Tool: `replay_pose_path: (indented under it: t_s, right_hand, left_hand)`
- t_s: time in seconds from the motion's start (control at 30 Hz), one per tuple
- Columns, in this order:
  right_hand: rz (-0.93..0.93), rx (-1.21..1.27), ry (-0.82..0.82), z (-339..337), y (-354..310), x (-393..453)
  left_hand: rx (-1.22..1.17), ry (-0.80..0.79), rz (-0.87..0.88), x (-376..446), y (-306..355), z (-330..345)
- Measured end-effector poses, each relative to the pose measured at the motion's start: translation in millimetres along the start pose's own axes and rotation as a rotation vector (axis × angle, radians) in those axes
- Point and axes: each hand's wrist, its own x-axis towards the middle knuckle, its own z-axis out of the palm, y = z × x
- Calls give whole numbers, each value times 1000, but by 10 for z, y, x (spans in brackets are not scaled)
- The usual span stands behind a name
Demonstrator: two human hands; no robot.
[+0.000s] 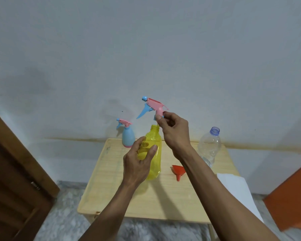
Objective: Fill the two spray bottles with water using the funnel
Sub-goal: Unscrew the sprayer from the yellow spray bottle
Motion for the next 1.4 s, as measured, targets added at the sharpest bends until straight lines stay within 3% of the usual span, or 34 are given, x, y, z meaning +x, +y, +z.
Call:
replay_pose_path:
  t_s: [0.17, 0.37, 0.57, 0.77, 1.03, 1.4]
  right_hand:
    - [-35, 113, 53, 39, -150, 32]
    - [-134, 269, 262, -50, -315, 96]
    - [-105, 81, 397, -274, 0, 71]
    - [126, -201, 311, -235, 937, 122]
    - [415, -319, 190, 9, 2064, 402]
    - [528, -584, -22, 256, 2863, 767]
  left_hand:
    - [38, -52, -10, 34, -177, -160]
    - [43, -40, -38, 87, -572, -401]
    - [8, -71, -86, 150, -902, -510]
    - [8, -98, -103, 255, -1185, -379]
    - [56, -230, -192, 436, -1615, -45]
    - [121, -264, -281, 608, -2014, 327]
